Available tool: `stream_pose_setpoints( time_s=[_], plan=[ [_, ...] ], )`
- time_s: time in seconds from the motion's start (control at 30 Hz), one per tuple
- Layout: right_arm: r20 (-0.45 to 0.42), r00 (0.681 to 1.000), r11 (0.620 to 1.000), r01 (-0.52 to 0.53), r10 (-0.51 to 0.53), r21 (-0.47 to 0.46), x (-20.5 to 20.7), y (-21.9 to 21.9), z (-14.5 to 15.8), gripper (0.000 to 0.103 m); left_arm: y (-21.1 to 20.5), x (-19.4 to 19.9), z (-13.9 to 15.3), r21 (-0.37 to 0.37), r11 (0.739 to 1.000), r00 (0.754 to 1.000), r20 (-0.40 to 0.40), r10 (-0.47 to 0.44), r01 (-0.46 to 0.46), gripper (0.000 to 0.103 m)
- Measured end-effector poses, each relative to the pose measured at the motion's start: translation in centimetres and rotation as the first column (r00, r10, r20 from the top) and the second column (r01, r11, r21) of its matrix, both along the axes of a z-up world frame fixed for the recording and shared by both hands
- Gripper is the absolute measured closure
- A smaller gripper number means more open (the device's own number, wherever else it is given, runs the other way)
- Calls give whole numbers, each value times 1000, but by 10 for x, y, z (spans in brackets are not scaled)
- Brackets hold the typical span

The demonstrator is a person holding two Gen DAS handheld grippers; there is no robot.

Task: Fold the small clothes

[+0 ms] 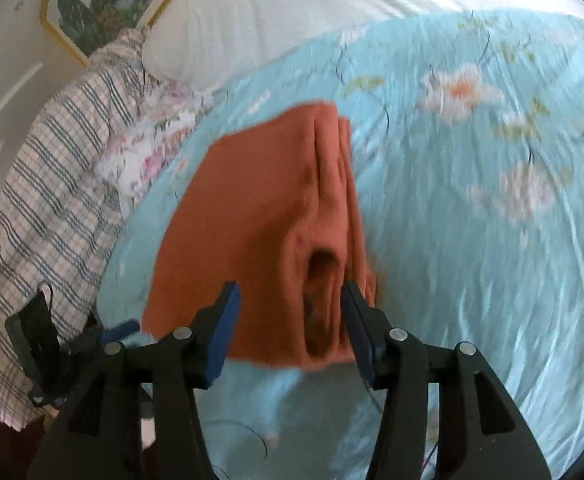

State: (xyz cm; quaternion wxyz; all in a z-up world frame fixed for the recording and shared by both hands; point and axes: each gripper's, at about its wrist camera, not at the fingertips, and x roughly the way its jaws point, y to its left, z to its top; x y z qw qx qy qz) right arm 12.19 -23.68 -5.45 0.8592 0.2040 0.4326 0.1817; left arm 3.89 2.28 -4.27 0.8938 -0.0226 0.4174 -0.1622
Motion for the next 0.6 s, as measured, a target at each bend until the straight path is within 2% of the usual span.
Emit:
stream_pose_setpoints(
  time_s=[0.07, 0.13, 0.17, 0.2, 0.27, 0.33, 0.4, 0.43, 0.53, 0.6],
  plan=[
    [-15, 1000, 1000, 3, -3, -2, -1, 3, -8, 50, -6, 3, -5, 22, 999, 1000, 20, 23, -23, 52],
    [-11, 1000, 1000, -3, 4, 14, 0, 5, -10, 52, -14, 11, -12, 98, 993, 997, 36, 63, -67, 52],
    [-8, 1000, 1000, -7, 7, 14, 1, 8, -11, 61, -18, 15, -17, 158, 984, 996, 39, 81, -86, 52],
    [-10, 1000, 1000, -12, 13, 19, 2, 9, -11, 80, -21, 16, -22, 202, 975, 995, 36, 88, -93, 52],
    [-20, 1000, 999, -22, 23, 43, 5, 9, -12, 98, -20, 14, -26, 215, 971, 994, 41, 101, -107, 57],
    [14, 1000, 999, -14, 14, 31, 4, 6, 0, 98, -16, 10, -20, 195, 974, 993, 40, 113, -119, 91],
    [71, 997, 999, -10, 7, 36, -2, -1, 17, 98, -10, 5, -9, 149, 979, 990, 58, 132, -139, 92],
    [73, 997, 1000, -10, 9, 16, -2, -2, 20, 98, -8, 2, -6, 132, 980, 988, 63, 140, -147, 93],
    [20, 1000, 994, -3, 5, -106, 4, -1, 1, 98, -6, 7, -14, 78, 987, 990, -12, 139, -138, 95],
    [-50, 999, 993, -24, 18, -115, 9, 2, -21, 98, -6, 11, -24, 74, 989, 988, -67, 136, -131, 95]
  ],
)
